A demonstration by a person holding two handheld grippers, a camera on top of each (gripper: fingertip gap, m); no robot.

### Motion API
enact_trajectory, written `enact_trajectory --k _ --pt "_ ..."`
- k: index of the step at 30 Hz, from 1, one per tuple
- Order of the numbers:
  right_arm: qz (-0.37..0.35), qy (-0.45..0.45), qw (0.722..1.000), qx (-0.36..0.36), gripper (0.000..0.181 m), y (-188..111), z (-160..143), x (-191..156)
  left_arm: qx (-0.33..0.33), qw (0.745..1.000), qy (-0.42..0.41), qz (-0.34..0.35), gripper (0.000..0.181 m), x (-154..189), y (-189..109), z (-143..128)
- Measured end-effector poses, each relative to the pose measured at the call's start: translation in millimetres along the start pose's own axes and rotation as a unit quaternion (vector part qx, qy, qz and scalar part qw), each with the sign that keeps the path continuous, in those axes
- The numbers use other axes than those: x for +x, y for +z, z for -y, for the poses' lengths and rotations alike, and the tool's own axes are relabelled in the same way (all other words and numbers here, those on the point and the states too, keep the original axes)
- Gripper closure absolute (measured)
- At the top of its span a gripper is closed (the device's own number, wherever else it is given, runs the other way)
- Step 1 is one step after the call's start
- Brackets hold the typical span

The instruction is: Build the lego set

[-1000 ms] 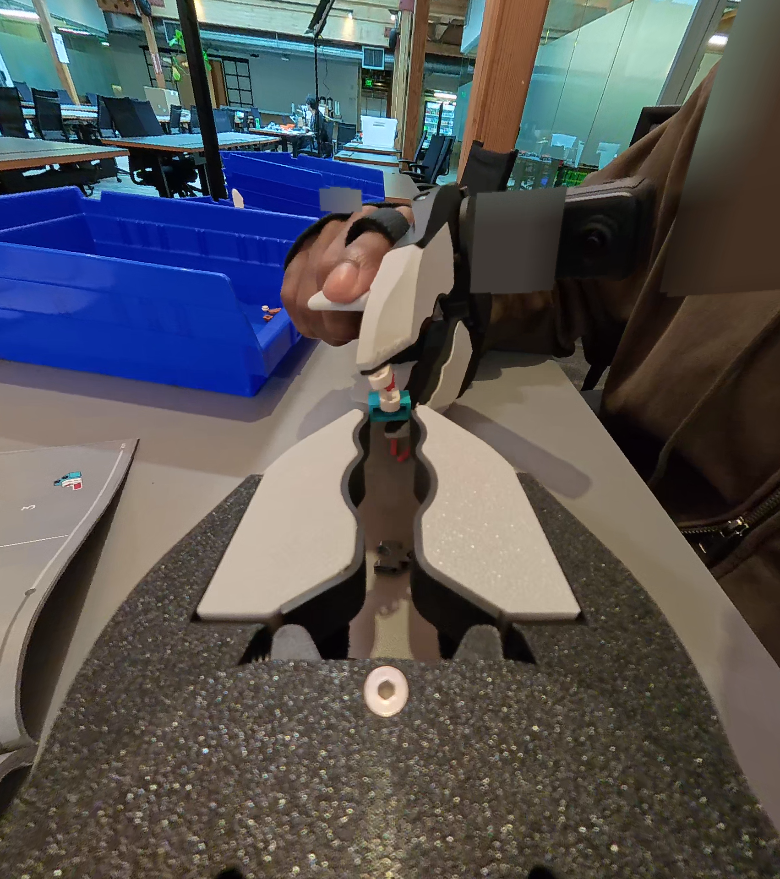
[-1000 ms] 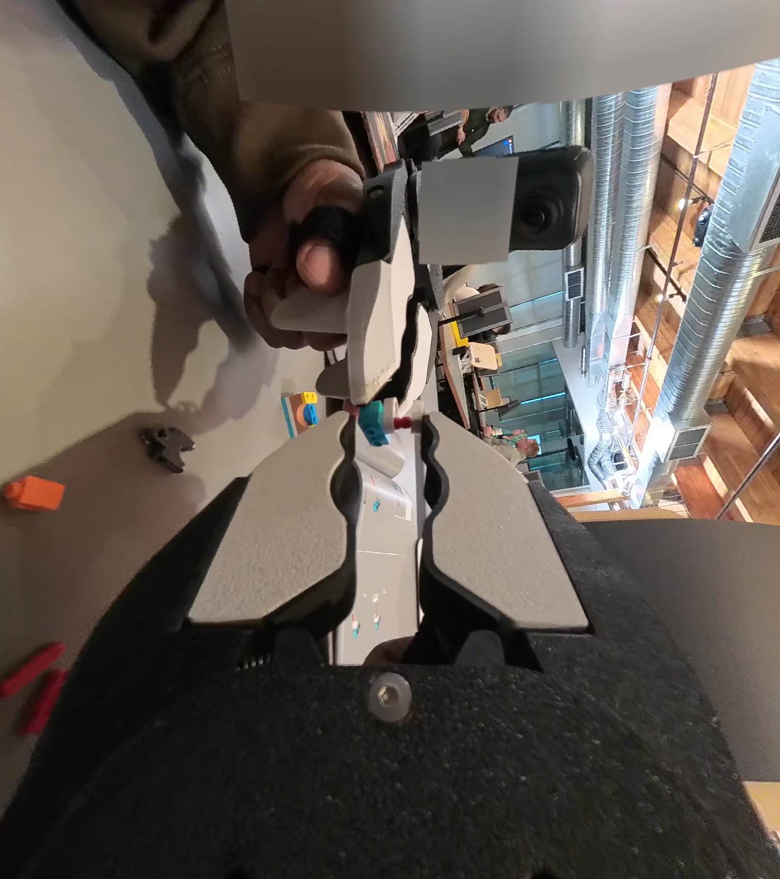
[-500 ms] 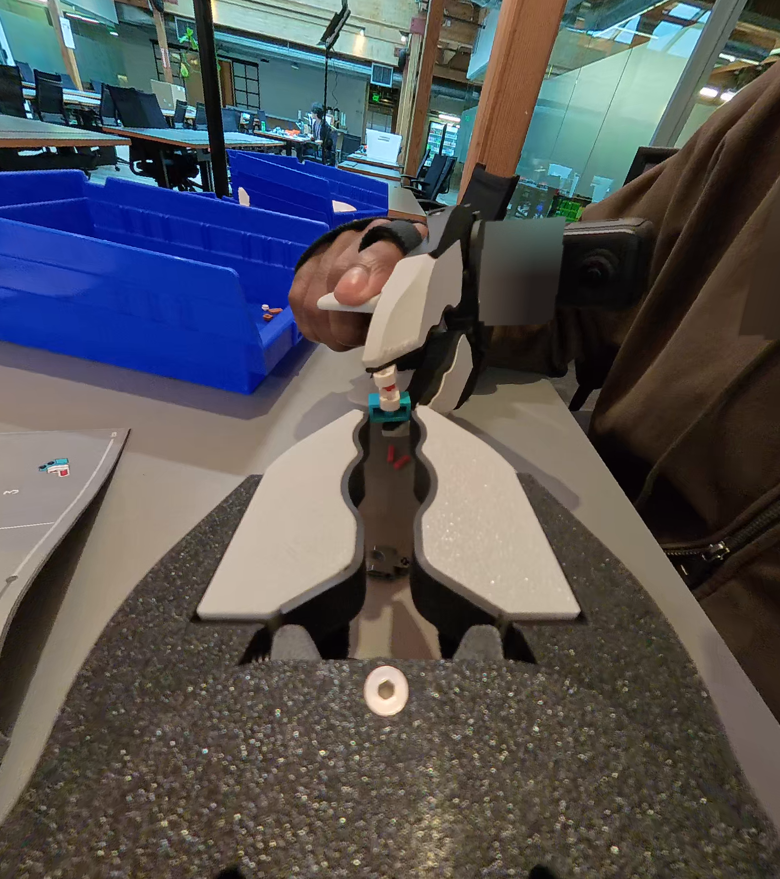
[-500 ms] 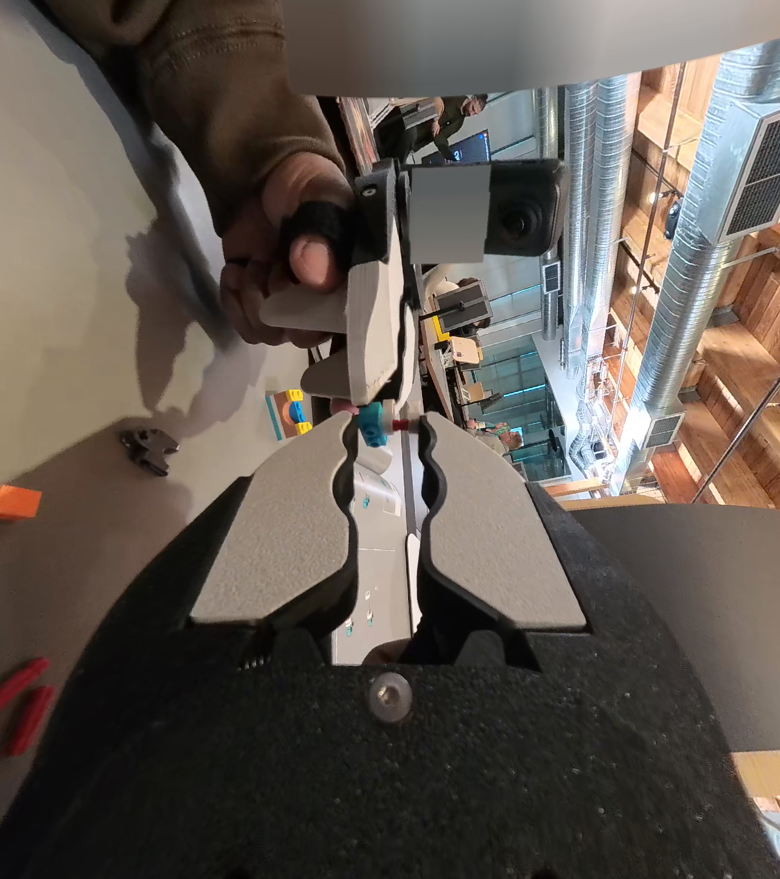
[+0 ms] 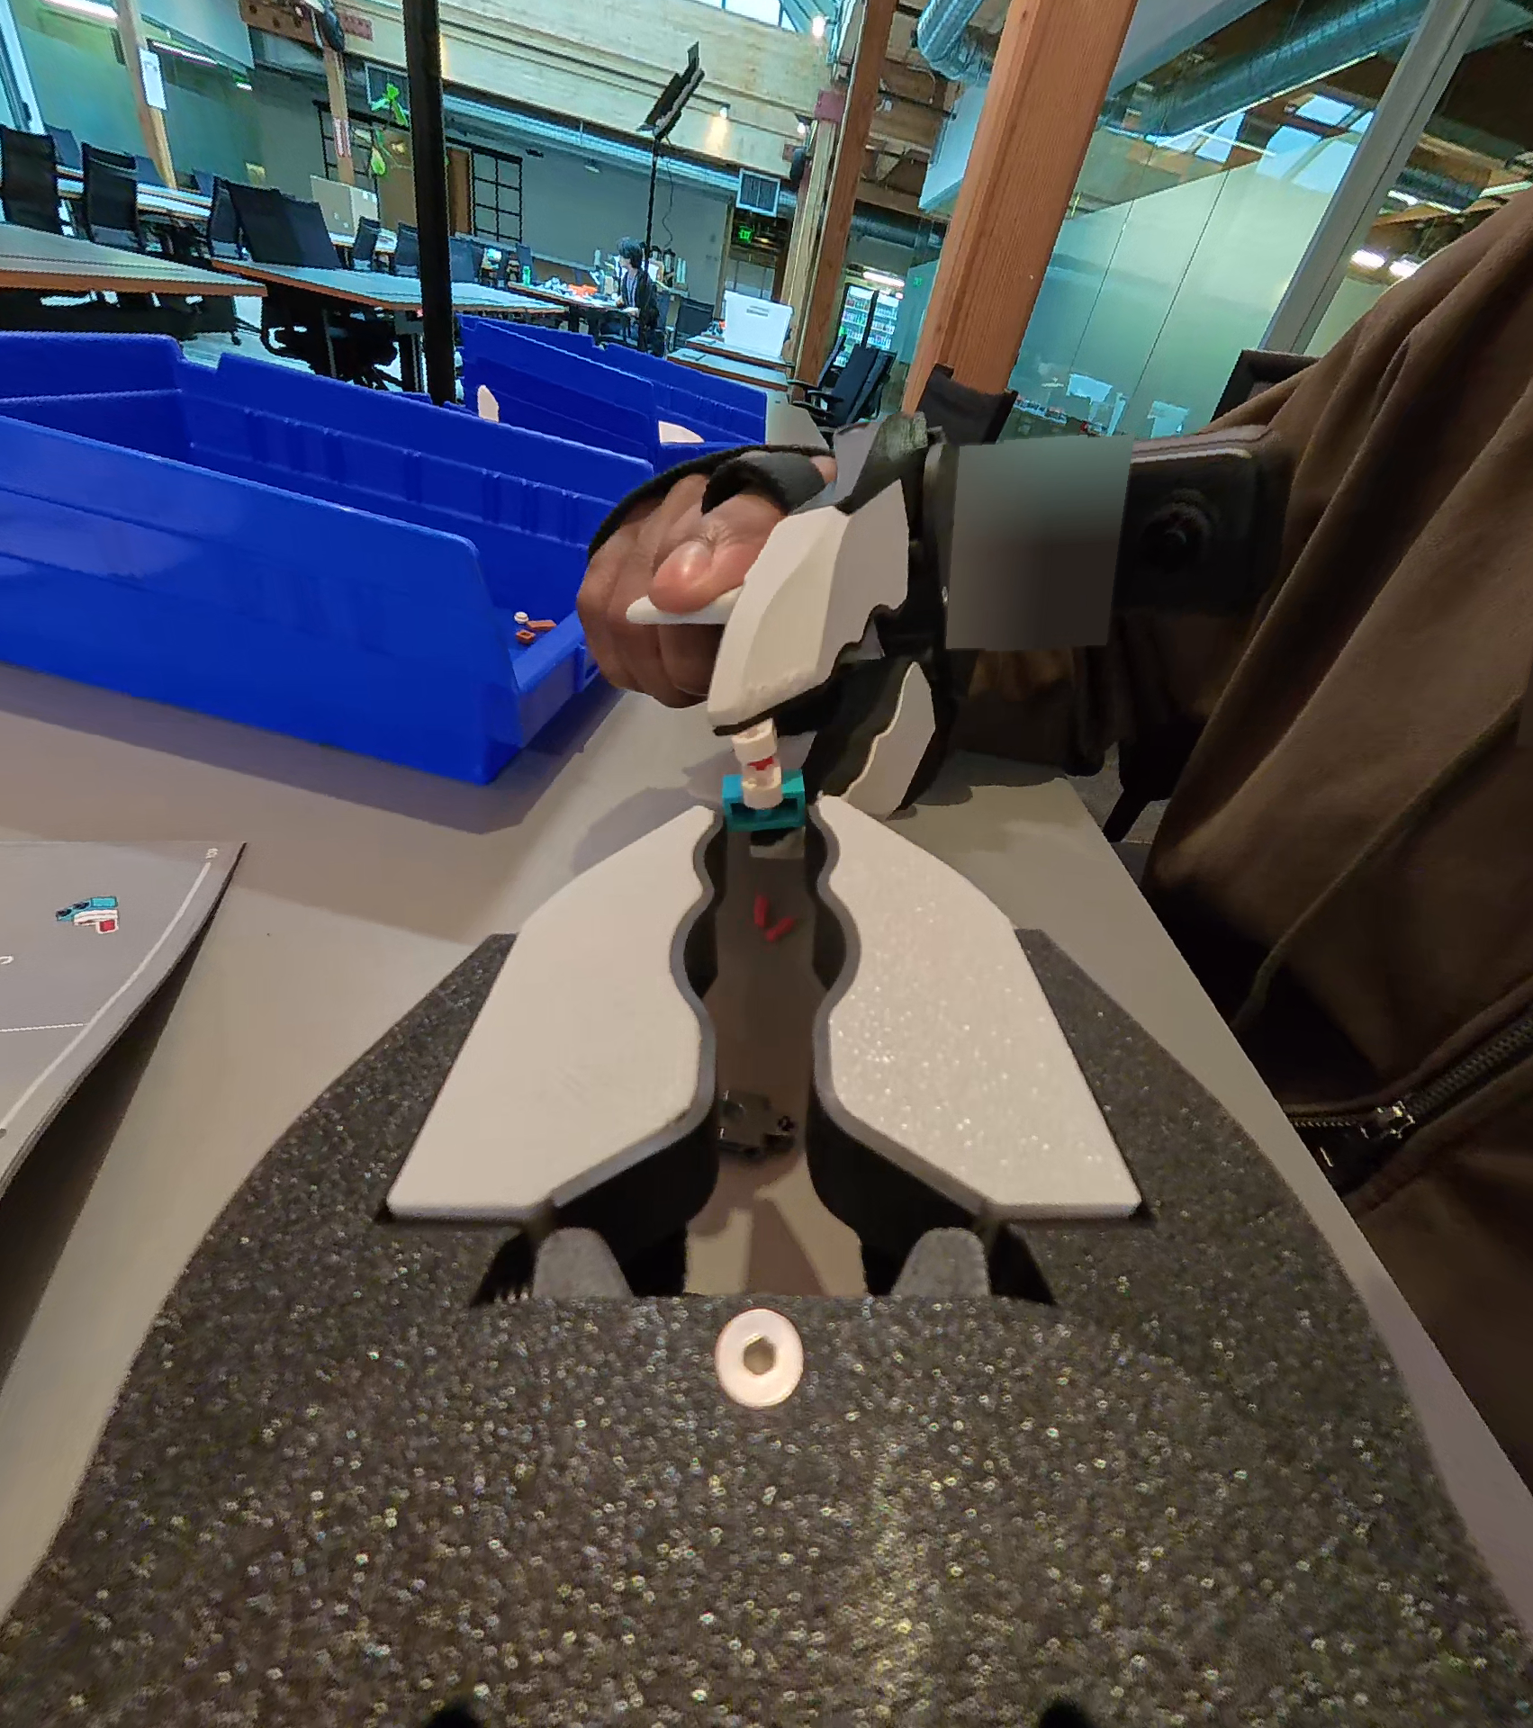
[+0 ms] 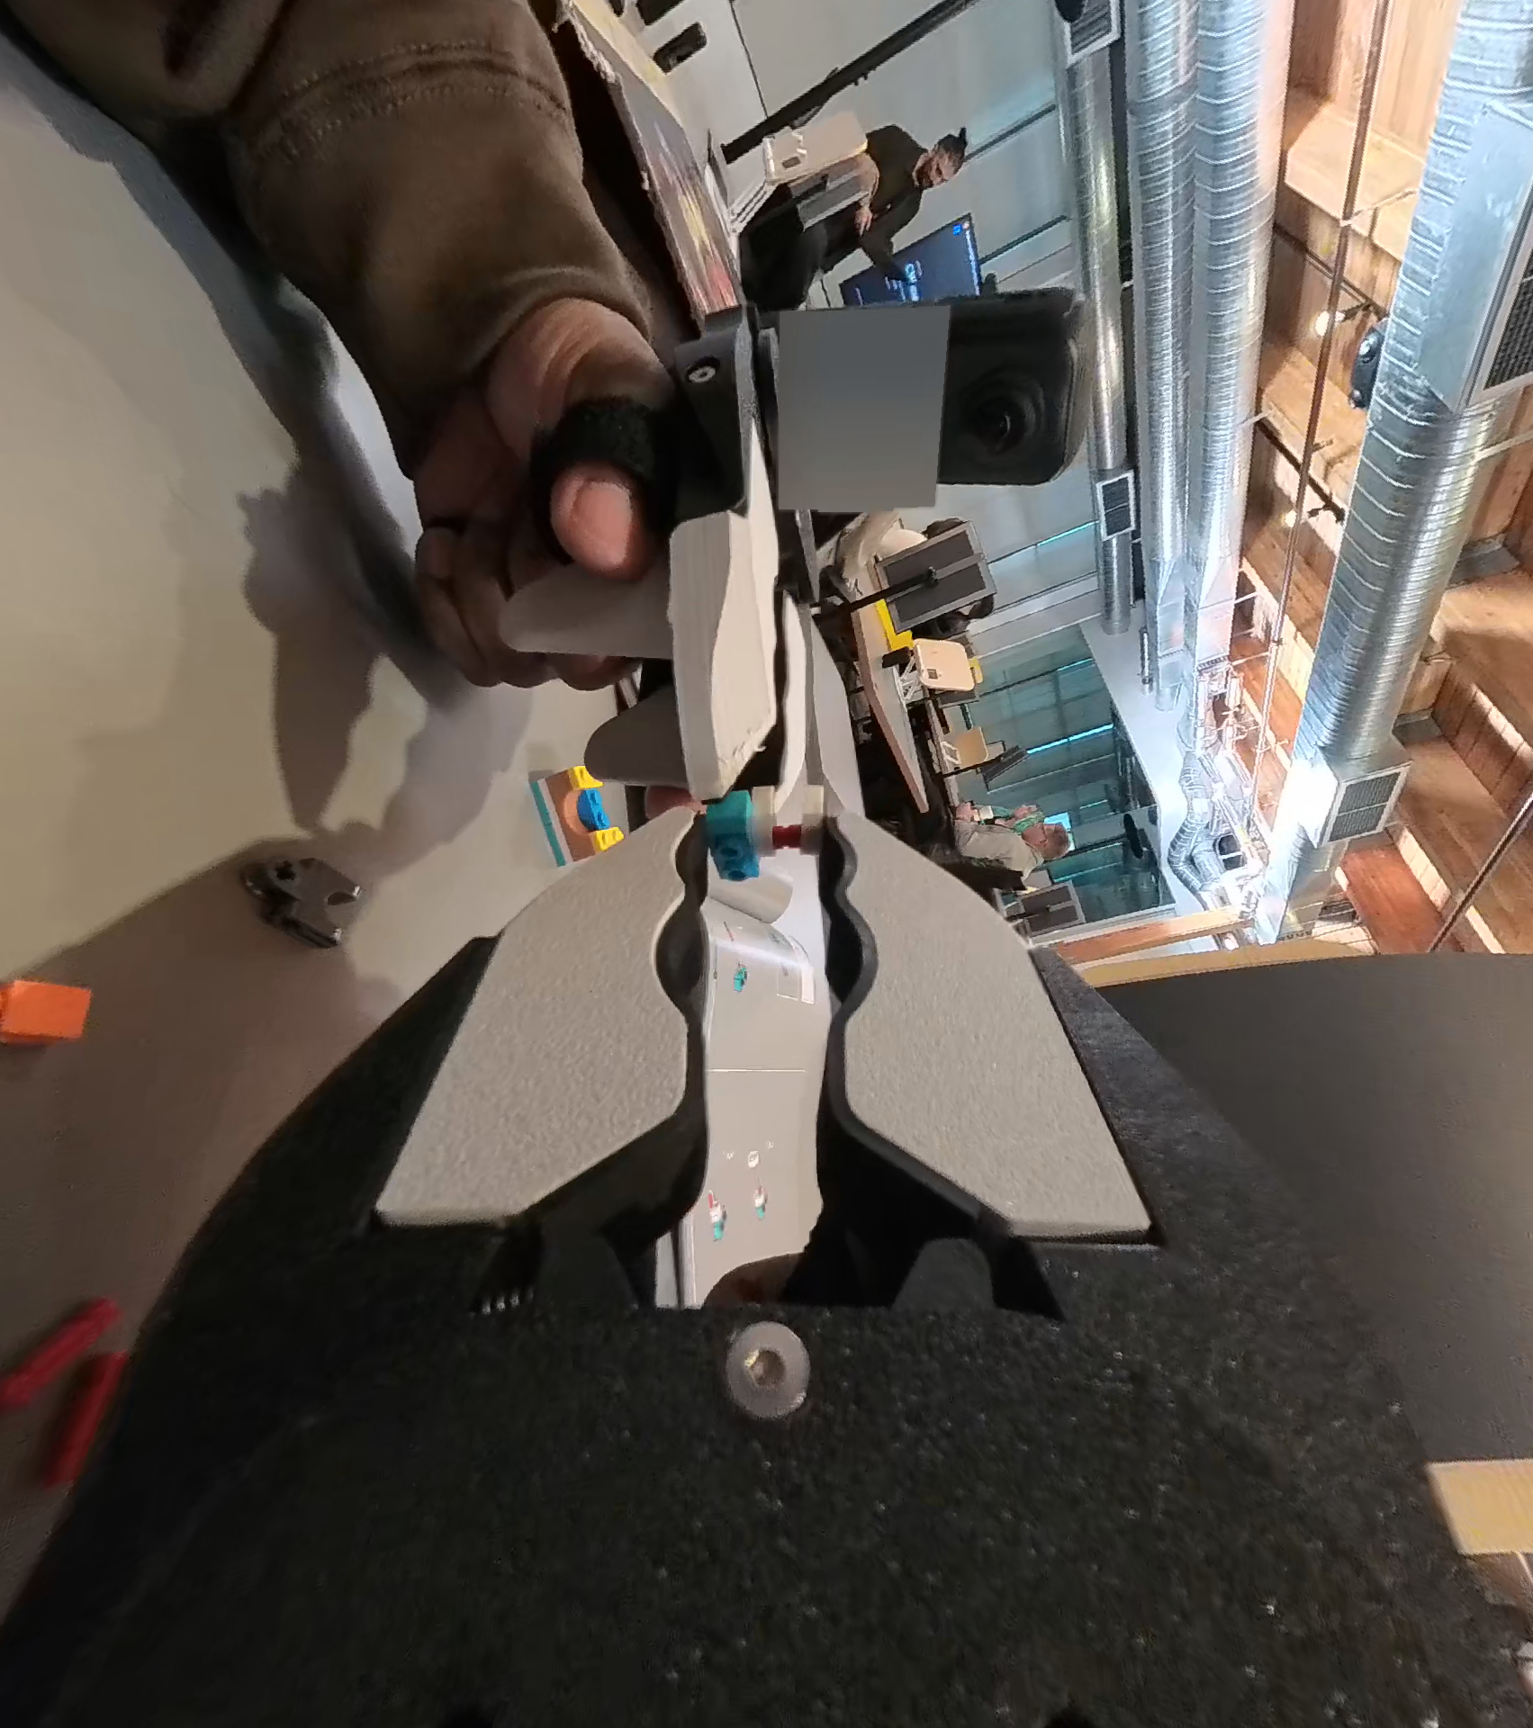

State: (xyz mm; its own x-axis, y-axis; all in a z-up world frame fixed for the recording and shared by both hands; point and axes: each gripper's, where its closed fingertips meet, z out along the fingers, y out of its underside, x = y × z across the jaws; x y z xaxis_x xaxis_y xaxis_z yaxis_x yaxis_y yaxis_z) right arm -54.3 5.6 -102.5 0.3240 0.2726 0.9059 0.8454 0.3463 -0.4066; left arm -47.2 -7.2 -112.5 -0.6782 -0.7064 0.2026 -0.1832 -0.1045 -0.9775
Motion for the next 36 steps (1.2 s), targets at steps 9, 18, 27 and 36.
enact_trajectory --k 9,18,27,36 --pt "0.009 0.008 1.0 -0.008 0.16 0.5 -0.7 -0.5 0.0 1.0 -0.003 0.002 0.166 -0.7 0.9 -0.6" --pt "0.026 0.006 1.0 -0.015 0.161 0.1 -1.7 -3.8 -0.008 1.0 -0.005 0.001 0.165 -0.7 2.1 -3.5" --pt "0.027 0.009 0.999 -0.021 0.161 1.0 -2.3 -4.3 -0.002 1.0 -0.03 0.003 0.159 -3.6 2.1 -2.9" --pt "0.025 0.005 1.0 -0.017 0.163 1.2 -1.4 -4.6 0.008 0.999 -0.036 -0.008 0.164 -0.1 2.9 -1.0"
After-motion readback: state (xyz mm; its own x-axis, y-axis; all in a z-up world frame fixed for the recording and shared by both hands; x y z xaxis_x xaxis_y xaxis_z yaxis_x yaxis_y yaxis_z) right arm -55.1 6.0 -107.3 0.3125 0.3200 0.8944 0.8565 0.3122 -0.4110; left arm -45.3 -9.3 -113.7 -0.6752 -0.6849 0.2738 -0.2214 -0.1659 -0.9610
